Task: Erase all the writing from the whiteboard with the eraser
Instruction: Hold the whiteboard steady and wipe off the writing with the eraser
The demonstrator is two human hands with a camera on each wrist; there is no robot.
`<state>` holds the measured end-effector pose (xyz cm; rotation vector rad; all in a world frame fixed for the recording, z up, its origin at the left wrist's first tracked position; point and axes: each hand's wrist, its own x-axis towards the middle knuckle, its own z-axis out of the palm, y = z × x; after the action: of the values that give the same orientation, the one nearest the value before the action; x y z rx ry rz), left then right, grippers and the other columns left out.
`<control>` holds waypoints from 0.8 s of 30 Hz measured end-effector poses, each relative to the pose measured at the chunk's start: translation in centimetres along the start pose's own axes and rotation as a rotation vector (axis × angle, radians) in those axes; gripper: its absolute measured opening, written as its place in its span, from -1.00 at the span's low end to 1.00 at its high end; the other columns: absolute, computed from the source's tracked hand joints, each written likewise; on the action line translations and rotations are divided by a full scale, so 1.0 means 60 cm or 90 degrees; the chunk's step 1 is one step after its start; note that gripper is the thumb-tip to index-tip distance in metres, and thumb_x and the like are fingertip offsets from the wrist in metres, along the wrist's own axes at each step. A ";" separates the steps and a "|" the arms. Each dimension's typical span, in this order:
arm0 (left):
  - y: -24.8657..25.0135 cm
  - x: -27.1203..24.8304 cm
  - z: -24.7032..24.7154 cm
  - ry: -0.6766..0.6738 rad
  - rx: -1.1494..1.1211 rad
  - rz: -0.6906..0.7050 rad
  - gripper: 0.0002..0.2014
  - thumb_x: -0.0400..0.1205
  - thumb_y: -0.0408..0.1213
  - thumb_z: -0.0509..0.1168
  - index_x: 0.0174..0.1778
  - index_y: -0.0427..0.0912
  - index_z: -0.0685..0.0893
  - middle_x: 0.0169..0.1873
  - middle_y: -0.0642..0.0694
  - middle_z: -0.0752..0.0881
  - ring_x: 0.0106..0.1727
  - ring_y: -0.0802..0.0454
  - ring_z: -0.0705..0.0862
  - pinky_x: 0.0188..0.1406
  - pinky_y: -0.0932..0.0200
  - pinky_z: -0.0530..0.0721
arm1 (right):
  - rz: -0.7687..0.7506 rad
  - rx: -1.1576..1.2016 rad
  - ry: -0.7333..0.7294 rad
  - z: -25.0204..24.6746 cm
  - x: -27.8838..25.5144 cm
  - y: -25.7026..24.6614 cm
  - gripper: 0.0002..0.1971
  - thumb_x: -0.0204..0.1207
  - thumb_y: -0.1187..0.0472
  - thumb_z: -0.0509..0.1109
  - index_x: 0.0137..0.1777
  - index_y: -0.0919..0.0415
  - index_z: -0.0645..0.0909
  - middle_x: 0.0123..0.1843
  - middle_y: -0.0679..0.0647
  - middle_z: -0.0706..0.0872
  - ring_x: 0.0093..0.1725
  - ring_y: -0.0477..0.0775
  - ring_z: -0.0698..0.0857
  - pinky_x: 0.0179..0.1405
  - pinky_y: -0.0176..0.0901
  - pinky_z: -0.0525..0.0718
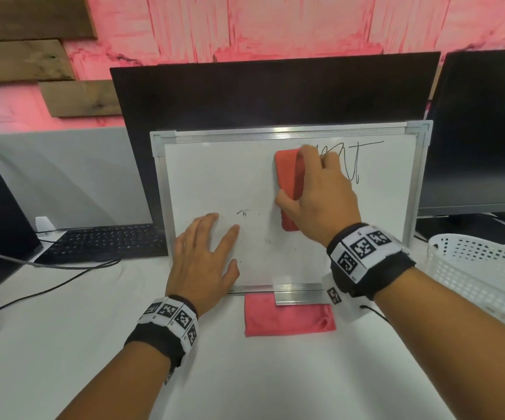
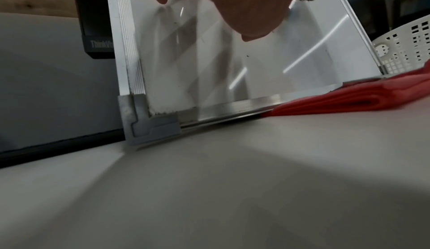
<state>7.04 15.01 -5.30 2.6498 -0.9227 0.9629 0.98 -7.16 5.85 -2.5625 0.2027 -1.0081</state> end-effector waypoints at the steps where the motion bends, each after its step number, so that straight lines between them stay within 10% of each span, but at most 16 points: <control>1: -0.002 0.001 0.000 -0.001 -0.002 -0.005 -0.41 0.58 -0.07 0.37 0.57 -0.03 0.50 0.59 -0.30 0.34 0.61 -0.34 0.28 0.45 -0.34 0.40 | -0.001 0.000 -0.017 0.006 -0.015 0.005 -0.30 0.49 -0.20 0.45 0.53 -0.02 0.25 0.26 0.13 0.45 -0.06 0.22 0.62 -0.14 0.10 0.75; 24: -0.006 0.006 0.007 0.013 -0.019 -0.031 -0.43 0.56 -0.06 0.39 0.53 0.06 0.53 0.56 -0.29 0.33 0.56 -0.37 0.32 0.39 -0.39 0.39 | 0.028 0.005 -0.033 0.017 -0.064 0.058 -0.31 0.46 -0.18 0.45 0.51 -0.03 0.27 0.18 0.09 0.44 -0.11 0.25 0.63 -0.22 0.14 0.77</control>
<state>7.67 14.96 -5.37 2.6203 -0.8568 0.9550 -1.13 -9.01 1.37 -2.5622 0.2402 -0.9244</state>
